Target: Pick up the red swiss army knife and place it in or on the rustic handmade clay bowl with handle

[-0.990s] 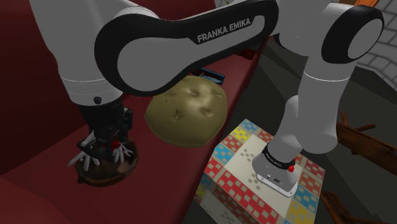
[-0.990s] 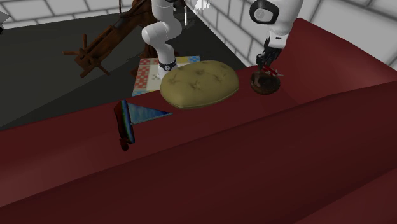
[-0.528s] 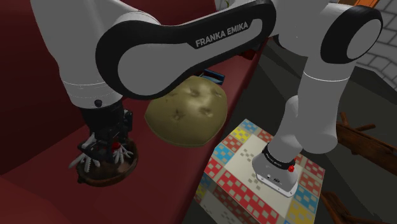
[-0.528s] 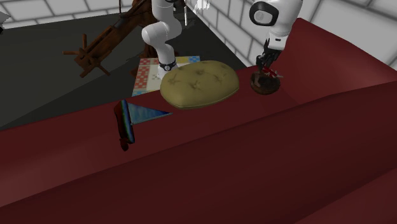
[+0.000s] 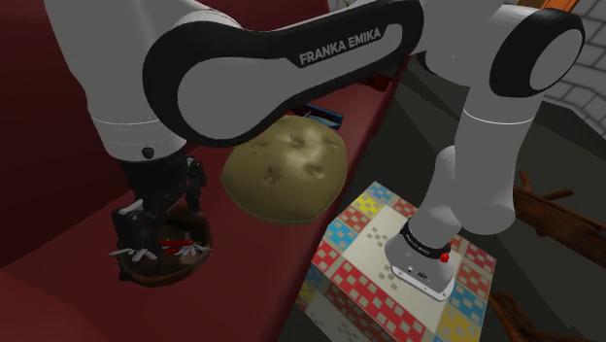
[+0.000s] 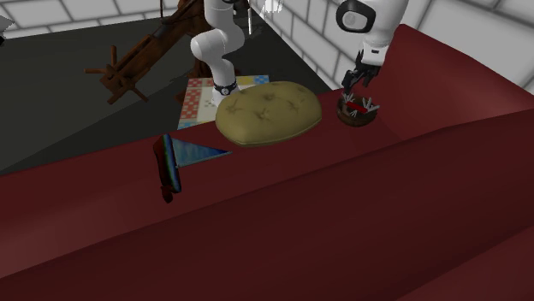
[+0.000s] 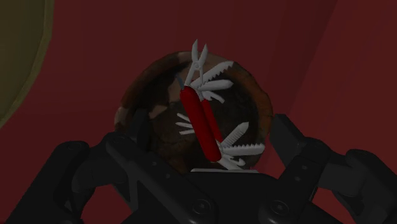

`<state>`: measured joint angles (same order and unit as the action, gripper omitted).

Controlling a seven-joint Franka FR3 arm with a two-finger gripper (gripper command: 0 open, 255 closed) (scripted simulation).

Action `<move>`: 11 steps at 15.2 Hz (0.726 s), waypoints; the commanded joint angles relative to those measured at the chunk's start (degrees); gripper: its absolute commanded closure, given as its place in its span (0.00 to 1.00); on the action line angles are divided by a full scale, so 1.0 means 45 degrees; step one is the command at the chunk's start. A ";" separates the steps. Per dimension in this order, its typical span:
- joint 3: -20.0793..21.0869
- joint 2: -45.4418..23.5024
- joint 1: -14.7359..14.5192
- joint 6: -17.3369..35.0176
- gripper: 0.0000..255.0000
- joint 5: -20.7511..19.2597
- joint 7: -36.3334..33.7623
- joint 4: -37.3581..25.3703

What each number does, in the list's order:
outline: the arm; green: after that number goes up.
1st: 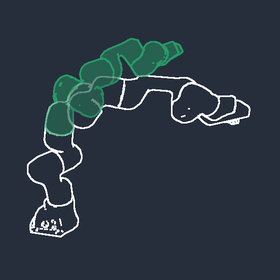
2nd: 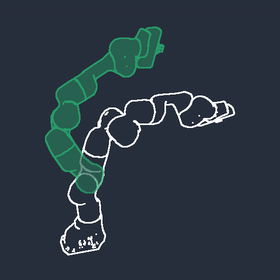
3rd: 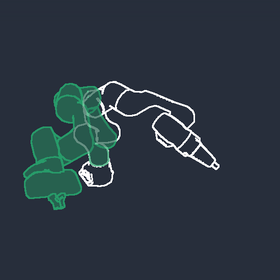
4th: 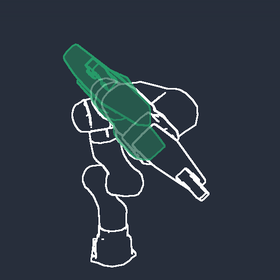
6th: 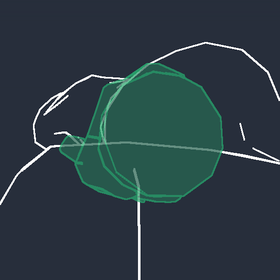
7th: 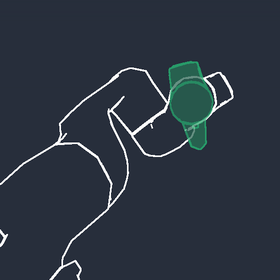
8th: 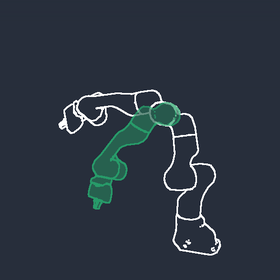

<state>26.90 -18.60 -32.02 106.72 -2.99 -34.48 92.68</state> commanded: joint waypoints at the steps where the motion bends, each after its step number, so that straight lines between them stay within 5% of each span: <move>1: 0.0010 0.0068 0.0009 -0.0622 0.00 0.0034 0.0031 -0.0557; 3: 0.0020 0.0073 -0.0009 -0.1386 0.00 0.0043 0.0042 -0.1319; 11: 0.0020 0.0073 -0.0009 -0.1386 0.00 0.0043 0.0042 -0.1319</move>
